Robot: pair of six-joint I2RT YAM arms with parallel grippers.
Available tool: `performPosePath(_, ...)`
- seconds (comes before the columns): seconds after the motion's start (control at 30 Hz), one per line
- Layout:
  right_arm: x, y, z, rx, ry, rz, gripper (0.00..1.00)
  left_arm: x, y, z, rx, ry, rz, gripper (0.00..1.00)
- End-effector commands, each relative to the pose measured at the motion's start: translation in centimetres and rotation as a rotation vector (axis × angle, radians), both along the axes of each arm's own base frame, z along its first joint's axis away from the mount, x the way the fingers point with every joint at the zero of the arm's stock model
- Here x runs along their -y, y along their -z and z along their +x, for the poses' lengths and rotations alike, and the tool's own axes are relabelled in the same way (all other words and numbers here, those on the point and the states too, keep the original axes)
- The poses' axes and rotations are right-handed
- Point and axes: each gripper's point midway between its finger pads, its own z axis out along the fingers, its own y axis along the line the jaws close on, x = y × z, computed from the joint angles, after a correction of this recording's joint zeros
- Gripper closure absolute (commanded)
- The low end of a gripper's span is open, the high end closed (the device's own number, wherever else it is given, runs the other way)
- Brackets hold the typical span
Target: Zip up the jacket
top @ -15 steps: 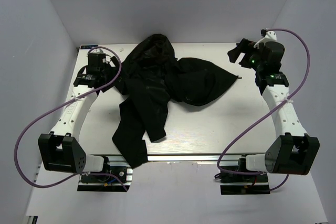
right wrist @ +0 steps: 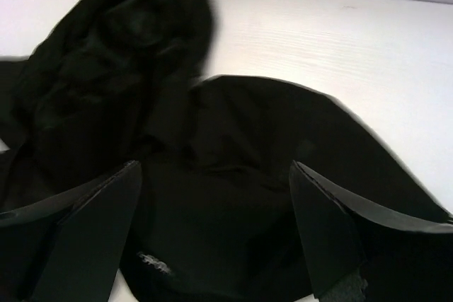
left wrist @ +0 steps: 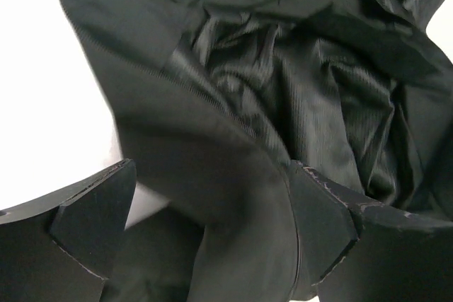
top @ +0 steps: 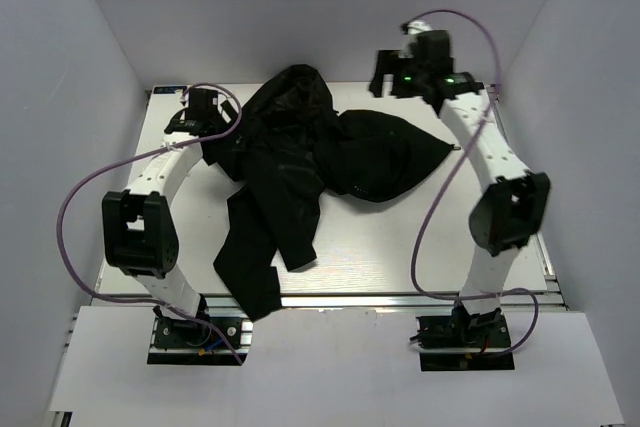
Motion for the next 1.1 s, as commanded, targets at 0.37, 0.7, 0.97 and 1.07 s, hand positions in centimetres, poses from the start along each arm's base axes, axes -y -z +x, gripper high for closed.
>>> performPosePath(0.37,-17.5,8.6,6.1,-0.069,-0.215,0.157,0.11,-0.9,6.9,5.9,-0.078,0.006,-0.079,0.02)
performPosePath(0.7,-22.4,14.3,4.5,-0.137,-0.337,0.199,0.50,3.7,11.5,8.3,-0.034,0.224,-0.257,0.55)
performPosePath(0.97,-19.9,5.5,6.6,0.104,-0.299,0.138,1.00,4.4,1.7,12.1,0.279,0.310,-0.236,1.00)
performPosePath(1.07,-16.2,-0.5,7.2,0.198,-0.239,0.156,1.00,4.7,-6.7,12.4,0.487,0.367,-0.191,1.00)
